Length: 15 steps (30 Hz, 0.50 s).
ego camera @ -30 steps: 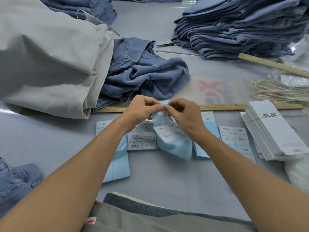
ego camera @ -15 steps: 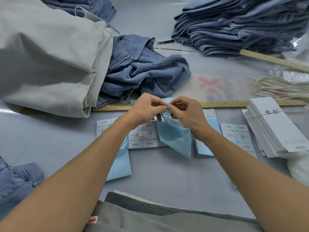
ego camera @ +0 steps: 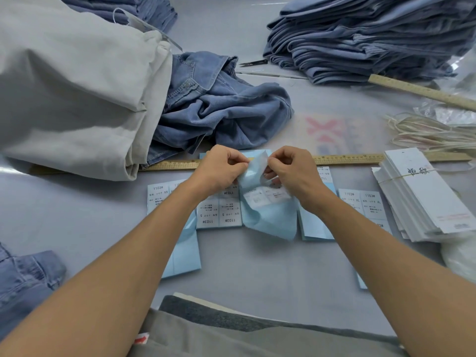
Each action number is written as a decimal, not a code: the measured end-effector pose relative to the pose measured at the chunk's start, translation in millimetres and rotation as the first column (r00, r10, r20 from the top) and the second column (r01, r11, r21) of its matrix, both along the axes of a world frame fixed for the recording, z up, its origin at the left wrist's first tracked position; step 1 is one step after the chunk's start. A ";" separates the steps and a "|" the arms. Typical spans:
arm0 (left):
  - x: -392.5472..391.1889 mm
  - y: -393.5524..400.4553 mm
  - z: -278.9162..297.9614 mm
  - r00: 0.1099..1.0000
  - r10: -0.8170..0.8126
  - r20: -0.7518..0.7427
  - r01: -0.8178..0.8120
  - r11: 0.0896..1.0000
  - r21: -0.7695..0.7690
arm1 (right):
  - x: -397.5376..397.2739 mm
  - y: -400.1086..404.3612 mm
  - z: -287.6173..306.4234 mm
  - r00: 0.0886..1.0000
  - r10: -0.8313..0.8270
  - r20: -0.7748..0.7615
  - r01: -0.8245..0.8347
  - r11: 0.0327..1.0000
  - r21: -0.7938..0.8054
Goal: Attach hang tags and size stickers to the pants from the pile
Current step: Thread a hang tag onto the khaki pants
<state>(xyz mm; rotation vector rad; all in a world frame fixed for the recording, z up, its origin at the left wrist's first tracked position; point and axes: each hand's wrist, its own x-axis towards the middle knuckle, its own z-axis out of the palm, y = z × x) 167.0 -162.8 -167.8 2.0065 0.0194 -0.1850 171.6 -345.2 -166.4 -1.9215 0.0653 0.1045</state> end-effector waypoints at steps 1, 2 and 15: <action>-0.6 0.3 -4.1 1.000 0.029 -0.003 -0.029 0.999 0.026 | 1.5 -3.8 1.5 0.998 -0.039 -0.039 0.040 0.998 0.045; -1.6 0.9 -8.0 0.998 0.057 0.000 -0.057 0.997 0.053 | 3.0 -7.2 4.1 0.994 -0.075 -0.080 0.083 0.992 0.100; -44.9 -10.6 37.9 0.913 0.208 0.350 -0.329 0.884 0.332 | -63.4 -97.0 114.5 0.926 -0.329 -0.188 0.375 0.865 0.334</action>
